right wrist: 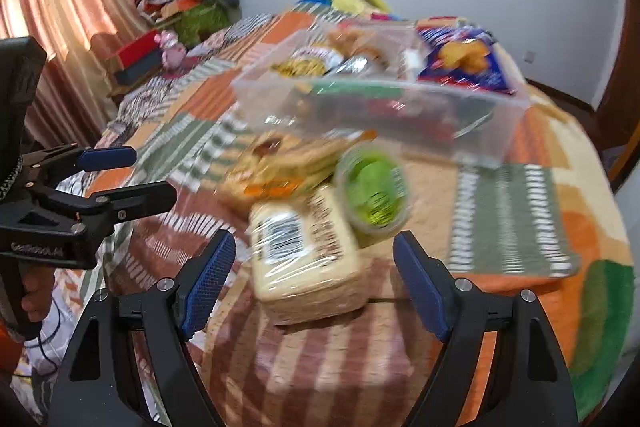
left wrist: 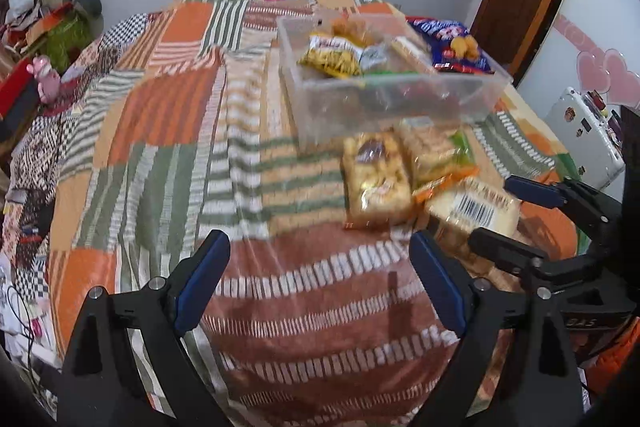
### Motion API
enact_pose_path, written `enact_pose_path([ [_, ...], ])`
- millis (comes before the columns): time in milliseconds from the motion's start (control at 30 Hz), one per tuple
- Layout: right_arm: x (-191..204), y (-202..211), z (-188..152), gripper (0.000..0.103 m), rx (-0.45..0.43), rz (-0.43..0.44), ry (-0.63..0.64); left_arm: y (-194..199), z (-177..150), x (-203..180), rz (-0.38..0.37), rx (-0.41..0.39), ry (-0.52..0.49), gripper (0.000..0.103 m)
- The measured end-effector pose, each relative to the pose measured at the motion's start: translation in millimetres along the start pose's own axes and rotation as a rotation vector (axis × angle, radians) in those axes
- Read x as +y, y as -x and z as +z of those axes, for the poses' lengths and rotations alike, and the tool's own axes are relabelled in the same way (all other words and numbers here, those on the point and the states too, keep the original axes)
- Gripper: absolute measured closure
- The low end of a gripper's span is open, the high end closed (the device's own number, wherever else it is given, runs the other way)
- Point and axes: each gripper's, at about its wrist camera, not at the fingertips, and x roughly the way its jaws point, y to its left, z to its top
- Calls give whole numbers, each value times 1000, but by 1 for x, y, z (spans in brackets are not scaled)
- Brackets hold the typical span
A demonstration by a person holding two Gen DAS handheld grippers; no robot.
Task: Organize snacks
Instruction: 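Grasp the cream pastry with the left tool while the right tool grasps the barcode bread loaf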
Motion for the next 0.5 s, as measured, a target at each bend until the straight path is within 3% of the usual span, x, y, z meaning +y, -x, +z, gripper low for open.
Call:
enact_pose_path([
  [100,4,-16,1,31,40,-12,20,-6,-5,4,0,20,20,11],
  [167,5,-22,-1,45,60,-16,30,-9,-3,7,-8,27,37,11],
  [500,-9,9,-11,51,0,-10,1,-28,12,-12,-33,18,30,11],
])
